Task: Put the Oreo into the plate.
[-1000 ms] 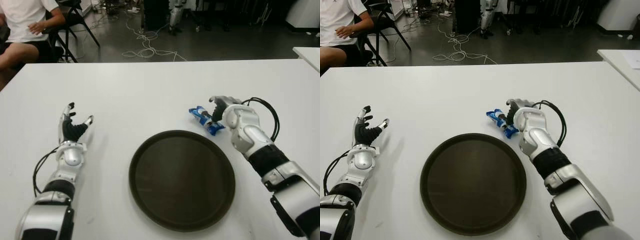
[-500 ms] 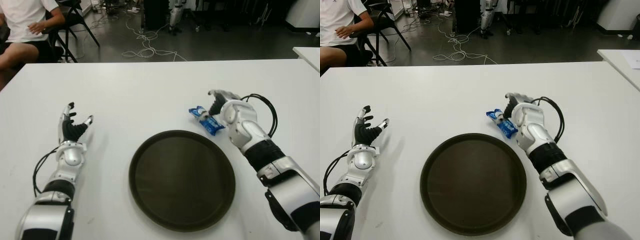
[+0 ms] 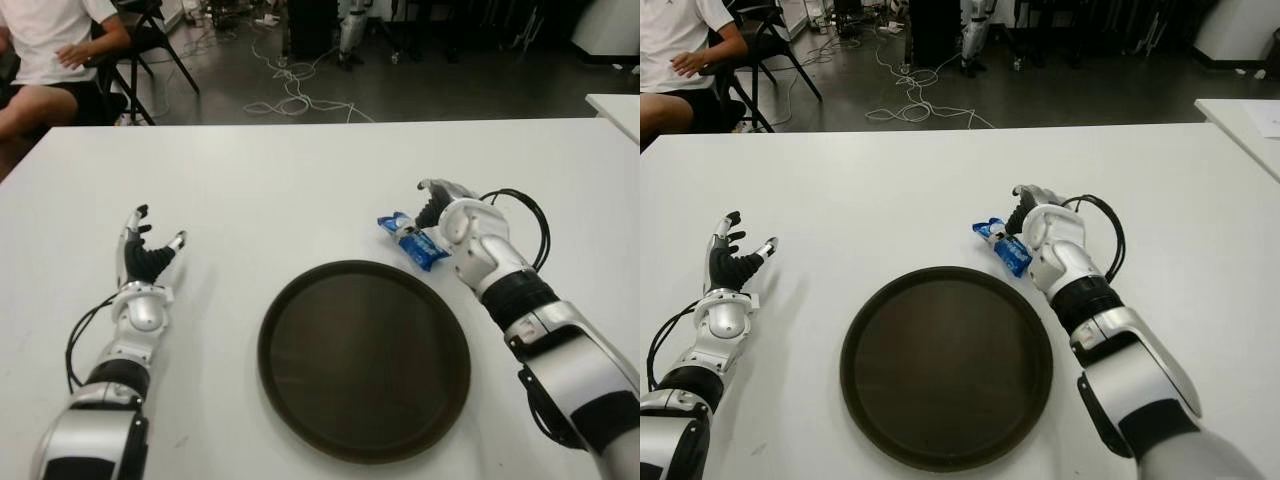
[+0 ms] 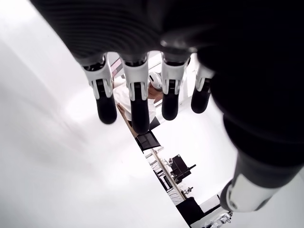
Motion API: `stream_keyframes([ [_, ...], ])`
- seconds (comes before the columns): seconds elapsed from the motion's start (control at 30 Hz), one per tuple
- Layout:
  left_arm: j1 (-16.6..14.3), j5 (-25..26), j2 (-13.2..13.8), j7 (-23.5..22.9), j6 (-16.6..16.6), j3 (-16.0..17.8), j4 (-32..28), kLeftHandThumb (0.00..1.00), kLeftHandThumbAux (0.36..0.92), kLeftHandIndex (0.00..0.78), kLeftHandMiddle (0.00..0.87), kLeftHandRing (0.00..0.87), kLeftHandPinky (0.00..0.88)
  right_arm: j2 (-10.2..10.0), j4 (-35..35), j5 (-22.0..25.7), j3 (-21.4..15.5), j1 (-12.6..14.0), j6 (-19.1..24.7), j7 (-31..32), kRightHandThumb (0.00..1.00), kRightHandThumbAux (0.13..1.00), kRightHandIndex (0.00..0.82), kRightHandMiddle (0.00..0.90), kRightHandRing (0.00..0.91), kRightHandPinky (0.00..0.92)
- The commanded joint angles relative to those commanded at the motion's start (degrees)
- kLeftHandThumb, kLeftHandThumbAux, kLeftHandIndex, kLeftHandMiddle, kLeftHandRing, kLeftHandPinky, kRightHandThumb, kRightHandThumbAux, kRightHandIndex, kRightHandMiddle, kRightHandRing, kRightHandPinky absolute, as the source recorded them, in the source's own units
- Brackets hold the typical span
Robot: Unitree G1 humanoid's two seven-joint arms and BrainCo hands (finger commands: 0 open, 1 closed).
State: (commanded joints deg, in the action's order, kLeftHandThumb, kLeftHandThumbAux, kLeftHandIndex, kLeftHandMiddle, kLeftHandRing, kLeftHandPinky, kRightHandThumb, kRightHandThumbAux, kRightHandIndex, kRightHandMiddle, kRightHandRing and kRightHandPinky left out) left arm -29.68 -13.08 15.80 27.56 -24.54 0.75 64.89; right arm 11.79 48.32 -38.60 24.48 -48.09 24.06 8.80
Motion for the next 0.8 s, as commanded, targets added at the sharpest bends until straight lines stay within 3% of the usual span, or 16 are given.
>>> stream_keyframes([
  [0.4, 0.0, 0.3, 0.0, -0.5, -0.3, 0.0, 0.0, 0.228, 0.711, 0.076, 0.137, 0.15, 0.161, 0.0, 3.0, -0.9, 2.7, -2.1, 0.8, 5.0, 0.0, 0.788, 0.029, 0.082, 0.041, 0.0],
  [0.8, 0.2, 0.3, 0.1, -0.7, -0.8, 0.1, 0.0, 0.231, 0.712, 0.077, 0.135, 0.151, 0.178, 0.3, 3.2, -1.2, 3.8, -2.4, 1.2, 7.2, 0.0, 0.8, 0.046, 0.101, 0.064, 0.0],
])
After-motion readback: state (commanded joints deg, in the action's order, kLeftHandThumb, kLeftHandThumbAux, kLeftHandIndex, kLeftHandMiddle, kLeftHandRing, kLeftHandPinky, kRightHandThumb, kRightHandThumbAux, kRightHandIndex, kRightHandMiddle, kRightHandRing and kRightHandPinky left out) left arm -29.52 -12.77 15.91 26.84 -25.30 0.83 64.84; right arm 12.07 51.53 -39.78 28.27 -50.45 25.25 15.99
